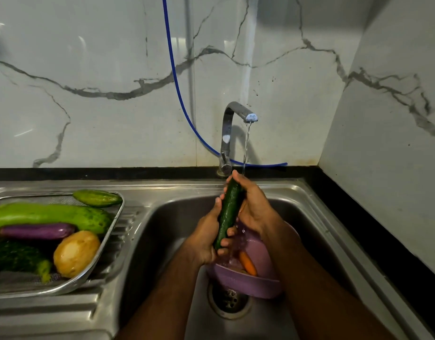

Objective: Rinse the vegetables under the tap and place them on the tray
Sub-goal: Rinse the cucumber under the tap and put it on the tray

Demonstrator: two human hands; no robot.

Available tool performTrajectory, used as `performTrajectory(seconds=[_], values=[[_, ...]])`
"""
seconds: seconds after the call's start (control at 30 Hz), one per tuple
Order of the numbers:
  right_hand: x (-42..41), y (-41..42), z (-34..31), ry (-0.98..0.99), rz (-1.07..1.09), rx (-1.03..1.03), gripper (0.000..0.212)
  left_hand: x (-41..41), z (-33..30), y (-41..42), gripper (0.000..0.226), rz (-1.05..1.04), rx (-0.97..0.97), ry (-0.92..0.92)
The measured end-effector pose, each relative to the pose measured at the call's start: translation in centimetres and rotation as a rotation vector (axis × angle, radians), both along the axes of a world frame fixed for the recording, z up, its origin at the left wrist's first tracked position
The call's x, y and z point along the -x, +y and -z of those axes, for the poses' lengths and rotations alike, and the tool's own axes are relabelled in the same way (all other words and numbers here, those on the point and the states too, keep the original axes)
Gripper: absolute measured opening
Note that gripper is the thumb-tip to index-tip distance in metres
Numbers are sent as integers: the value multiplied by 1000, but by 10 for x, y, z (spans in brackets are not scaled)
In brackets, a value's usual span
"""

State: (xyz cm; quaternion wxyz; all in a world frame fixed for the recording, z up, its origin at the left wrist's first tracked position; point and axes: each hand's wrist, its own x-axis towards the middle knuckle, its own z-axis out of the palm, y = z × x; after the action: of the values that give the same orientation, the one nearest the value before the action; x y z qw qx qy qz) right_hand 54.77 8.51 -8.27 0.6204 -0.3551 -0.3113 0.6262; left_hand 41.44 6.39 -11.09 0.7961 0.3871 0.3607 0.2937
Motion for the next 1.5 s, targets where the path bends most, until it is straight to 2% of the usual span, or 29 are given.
performTrajectory(seconds=[0.17, 0.23, 0.37, 0.47, 0.63, 0.7, 0.8, 0.87, 0.93, 1.0, 1.07, 1.13, 1.23, 1.27, 1.33, 1.4, 1.47, 1.5], values=[[6, -4, -5, 118, -83, -73, 25, 3, 4, 5, 75, 13, 22, -86], [3, -2, -4, 140, -45, -71, 24, 0, 2, 7, 69, 8, 17, -112], [2, 4, 0, -110, 187, -57, 22, -1, 2, 6, 35, -34, -54, 8], [6, 8, 0, -271, 316, -31, 27, -7, 5, 2, 26, -119, -177, 86], [3, 11, 3, -251, 375, 56, 18, -20, 7, 2, 23, -242, -420, 219], [1, 10, 7, -306, 355, 75, 25, -23, 10, 1, 21, -220, -454, 274], [-7, 5, 8, -349, 221, 67, 50, -26, 9, -2, 28, -211, -383, 271], [-14, 2, 11, -270, 91, 42, 65, -28, 4, -3, 34, -220, -273, 185], [-16, 2, 12, -195, 22, 19, 71, -28, 0, -3, 39, -228, -176, 90], [-13, 4, 12, -268, 61, 17, 62, -29, -2, -2, 41, -233, -126, 35], [-6, 6, 11, -423, 159, 53, 42, -29, -3, -2, 44, -215, -118, 19], [0, 9, 11, -531, 243, 92, 35, -28, -4, -3, 44, -175, -107, 8], [1, 10, 6, -512, 384, 124, 32, -25, -5, -5, 43, -99, -17, -76], [-1, 10, 6, -486, 350, 125, 31, -23, -6, -5, 43, -78, 27, -135], [-8, 3, 5, -330, 130, 94, 25, -18, -6, -3, 43, -65, 112, -253], [-16, -4, 9, -133, -77, 27, 45, -15, -7, -1, 44, -69, 146, -303], [-19, -3, 13, -103, -120, -2, 60, -15, -7, -1, 45, -85, 151, -308], [-15, -2, 12, -128, -81, 5, 56, -16, -6, 0, 45, -97, 150, -308]])
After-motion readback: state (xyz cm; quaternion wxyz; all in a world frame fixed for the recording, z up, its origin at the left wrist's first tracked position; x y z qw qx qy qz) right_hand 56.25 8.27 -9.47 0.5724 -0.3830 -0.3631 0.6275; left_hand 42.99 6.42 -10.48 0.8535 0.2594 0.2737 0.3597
